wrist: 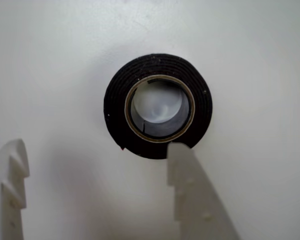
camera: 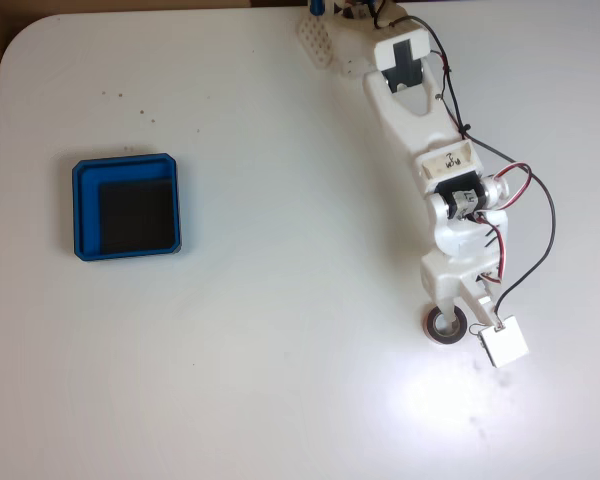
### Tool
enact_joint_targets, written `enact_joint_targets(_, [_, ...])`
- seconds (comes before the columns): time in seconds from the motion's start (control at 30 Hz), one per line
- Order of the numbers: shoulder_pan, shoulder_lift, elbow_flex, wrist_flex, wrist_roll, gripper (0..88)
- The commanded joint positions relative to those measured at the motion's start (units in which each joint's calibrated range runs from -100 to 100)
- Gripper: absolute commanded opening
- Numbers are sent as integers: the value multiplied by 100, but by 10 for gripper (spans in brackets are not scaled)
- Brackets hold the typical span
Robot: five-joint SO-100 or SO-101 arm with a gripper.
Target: Pick the red roll and drop it in the blue box
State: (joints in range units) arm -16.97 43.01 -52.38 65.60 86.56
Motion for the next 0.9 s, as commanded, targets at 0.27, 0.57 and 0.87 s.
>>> enact_joint_targets(0.27, [-8, 866, -1366, 197, 12, 262])
enact_joint_targets(0.57, [-8, 991, -1375, 197, 12, 262])
enact_joint_targets(0.87, [-8, 1133, -1375, 197, 12, 262])
